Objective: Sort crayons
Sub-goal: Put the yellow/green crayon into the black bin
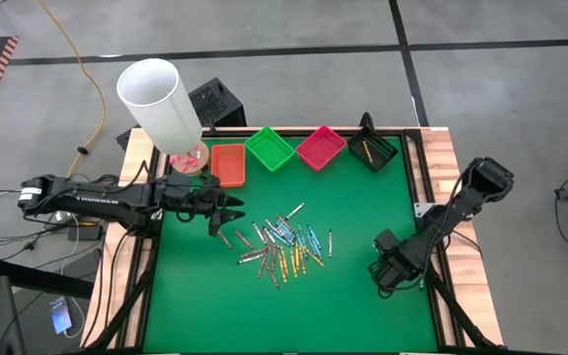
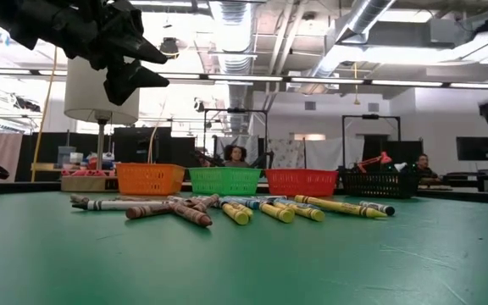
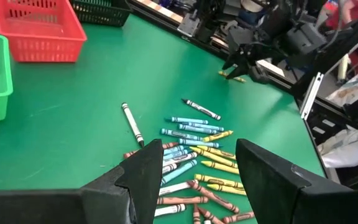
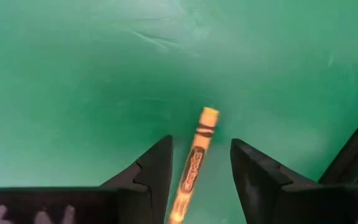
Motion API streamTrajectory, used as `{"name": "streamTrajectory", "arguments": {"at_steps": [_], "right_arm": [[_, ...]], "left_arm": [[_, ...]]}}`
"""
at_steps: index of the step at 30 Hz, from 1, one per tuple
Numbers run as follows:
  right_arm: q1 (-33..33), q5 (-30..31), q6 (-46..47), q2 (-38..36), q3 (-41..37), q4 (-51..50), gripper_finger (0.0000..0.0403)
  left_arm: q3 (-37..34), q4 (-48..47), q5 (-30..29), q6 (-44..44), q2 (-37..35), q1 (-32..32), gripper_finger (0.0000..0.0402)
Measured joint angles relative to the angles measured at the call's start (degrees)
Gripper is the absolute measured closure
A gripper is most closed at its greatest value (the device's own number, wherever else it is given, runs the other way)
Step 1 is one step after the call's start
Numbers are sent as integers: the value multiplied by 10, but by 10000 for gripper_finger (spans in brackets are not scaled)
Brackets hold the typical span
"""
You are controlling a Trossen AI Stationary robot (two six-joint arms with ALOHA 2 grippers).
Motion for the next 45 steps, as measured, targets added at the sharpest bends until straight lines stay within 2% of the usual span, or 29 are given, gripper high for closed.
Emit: {"name": "streamTrajectory", "arguments": {"at_steps": [5, 9, 18, 22, 25, 29, 34, 45], "right_arm": [[7, -7, 11, -5, -45, 83, 257], [6, -12, 28, -6, -38, 83, 290], [-1, -6, 41, -7, -13, 55, 393], [-15, 6, 32, -6, 6, 41, 396], [-32, 47, 6, -5, 33, 39, 400], [-71, 89, -60, -6, 69, 29, 400], [-151, 137, -181, -6, 112, 19, 401], [-415, 181, -545, -6, 197, -2, 402]], "left_arm": [[0, -1, 0, 0, 0, 0, 210], [0, 0, -1, 0, 0, 0, 210], [0, 0, -3, 0, 0, 0, 210], [0, -1, -3, 2, 0, 0, 210], [0, -1, -3, 3, 0, 0, 210], [0, -1, -3, 3, 0, 0, 210], [0, -1, -3, 3, 0, 0, 210], [0, -3, 7, 3, 0, 0, 210]]}}
